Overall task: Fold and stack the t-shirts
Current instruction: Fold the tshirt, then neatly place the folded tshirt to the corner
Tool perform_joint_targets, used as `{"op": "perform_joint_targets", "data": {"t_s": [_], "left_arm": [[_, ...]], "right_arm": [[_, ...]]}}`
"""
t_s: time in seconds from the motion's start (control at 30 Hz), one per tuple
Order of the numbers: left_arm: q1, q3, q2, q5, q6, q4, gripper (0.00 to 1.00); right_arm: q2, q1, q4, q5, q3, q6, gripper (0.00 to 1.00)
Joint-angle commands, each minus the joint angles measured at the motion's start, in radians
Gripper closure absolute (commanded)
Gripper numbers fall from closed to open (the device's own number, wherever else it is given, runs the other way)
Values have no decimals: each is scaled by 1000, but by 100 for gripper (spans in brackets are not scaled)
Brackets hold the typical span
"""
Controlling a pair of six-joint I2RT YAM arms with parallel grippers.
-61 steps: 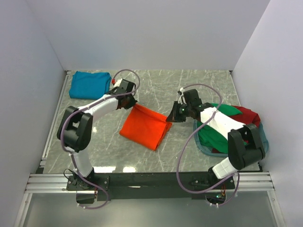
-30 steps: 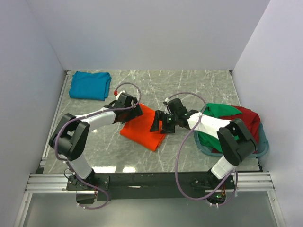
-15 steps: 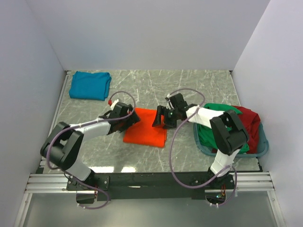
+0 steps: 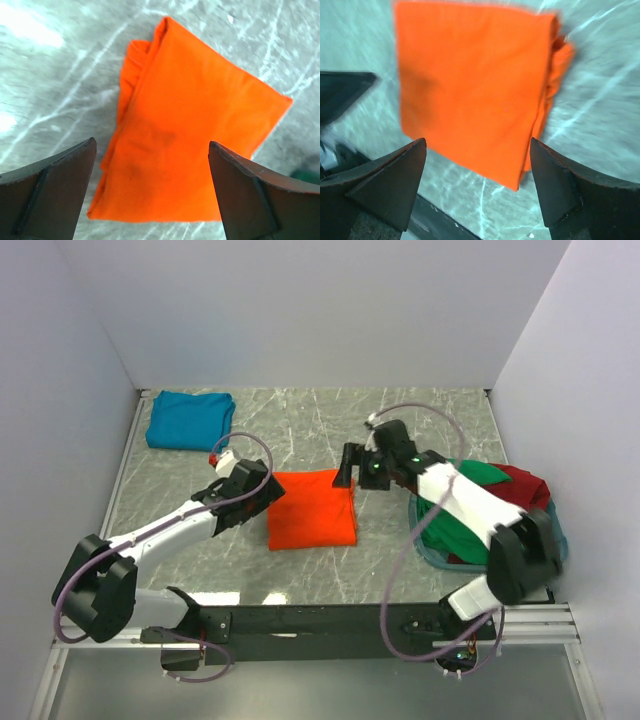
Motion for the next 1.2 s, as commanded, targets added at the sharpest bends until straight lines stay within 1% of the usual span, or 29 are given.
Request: {"op": "perform_joint_targets", "data": {"t_s": [0.0,0.03,0.1,0.13,0.2,0.23,0.27,0.3,0.33,0.37,0.43,0.53,0.6,0.67,0.7,0.77,0.8,0.87,0.9,0.93,0.97,1.0,1.07,1.17], "left_arm": [[2,46,4,-92,21,-66,1],[2,49,23,-94,52,-68,0],[12,56,46,-91,61,-65,0],[18,54,69,-80,87,-39,1],[45,45,95,-28,109,5,1],[59,40,122,3,130,54,2],[87,36,139,32,144,81,3],[99,37,159,90,158,99,5],[107,39,194,110,178,117,10],[113,51,213,124,193,137,12],[113,68,260,180,251,148,15],[113,69,300,236,285,187,23],[113,75,328,247,299,184,28],[111,79,354,260,308,179,40],[111,77,362,265,310,178,40],[105,79,372,267,314,179,46],[102,80,383,262,314,173,53],[84,95,395,223,321,156,60],[76,106,409,202,325,124,69],[70,129,417,176,328,106,75],[56,141,423,155,330,89,86],[50,155,435,118,336,73,93],[44,187,445,92,341,35,99],[44,227,451,29,351,-8,99]], "right_arm": [[-233,0,-23,218,-33,84,10],[-275,-3,-20,287,-53,96,10],[-390,-3,-16,327,-107,135,9],[-425,-6,-26,384,-124,145,9],[-508,-10,-42,421,-158,164,9],[-531,-10,-59,430,-167,162,9],[-551,-11,-68,447,-178,159,8],[-585,-13,-84,455,-185,158,8],[-599,-11,-93,464,-190,155,8],[-620,-13,-99,475,-198,150,8],[-634,-13,-118,481,-205,146,8],[-637,-14,-142,495,-205,133,8],[-631,-14,-153,493,-199,123,8],[-625,-14,-154,495,-201,113,7],[-624,-16,-153,495,-202,113,7],[-619,-17,-153,493,-205,104,7],[-619,-17,-147,493,-210,103,7],[-616,-19,-142,495,-216,97,8],[-614,-22,-139,495,-219,93,7],[-614,-22,-139,496,-221,92,8],[-613,-23,-136,499,-224,84,7],[-614,-25,-135,502,-224,83,8],[-614,-30,-131,512,-230,72,7],[-613,-37,-128,521,-233,54,8]]}}
